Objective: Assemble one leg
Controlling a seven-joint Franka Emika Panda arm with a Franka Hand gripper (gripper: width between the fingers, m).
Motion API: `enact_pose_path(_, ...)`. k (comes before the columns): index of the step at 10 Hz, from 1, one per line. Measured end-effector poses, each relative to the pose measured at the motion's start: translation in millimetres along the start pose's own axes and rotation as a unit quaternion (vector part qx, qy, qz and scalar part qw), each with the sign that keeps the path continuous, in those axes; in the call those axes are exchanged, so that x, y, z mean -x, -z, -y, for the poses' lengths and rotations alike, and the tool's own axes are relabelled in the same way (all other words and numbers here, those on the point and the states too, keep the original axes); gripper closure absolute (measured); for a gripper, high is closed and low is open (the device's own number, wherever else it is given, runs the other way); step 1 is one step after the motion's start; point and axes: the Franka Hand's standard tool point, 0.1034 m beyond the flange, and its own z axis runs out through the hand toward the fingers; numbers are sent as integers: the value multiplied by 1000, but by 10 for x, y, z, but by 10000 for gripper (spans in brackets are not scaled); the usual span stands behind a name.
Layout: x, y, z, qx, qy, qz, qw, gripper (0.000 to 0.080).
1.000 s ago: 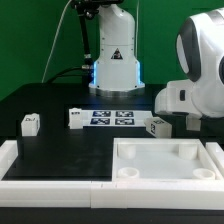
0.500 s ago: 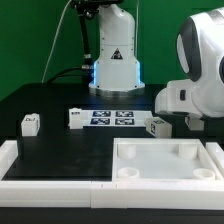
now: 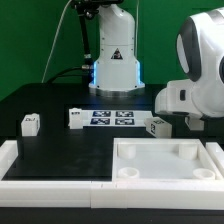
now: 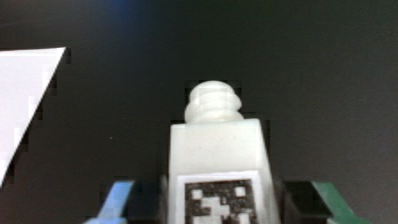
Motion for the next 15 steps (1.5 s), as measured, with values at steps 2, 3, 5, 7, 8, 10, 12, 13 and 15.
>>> enact_pose_path(2,217,174,-137,-1,10,6,1000,512)
enact_pose_path(3,287,234,-203,-4,7,9,1000,512)
enact_pose_path(5,356,313,-236,-4,6,-4,1000,512)
enact_pose_path(7,303,297,-221,-6,6,-16,1000,512)
enact_pose_path(8,232,368,-185,-13,7,-80,997,512)
enact_pose_path(10,272,393,-218,-13,18,-157,987,512)
enact_pose_path(12,361,624,-394,-17,43,-251,967,512)
enact_pose_path(13,406,723,-442,-16,50,-280,959,512)
enact_pose_path(15,521,1029,-501,-17,63,-358,931,512)
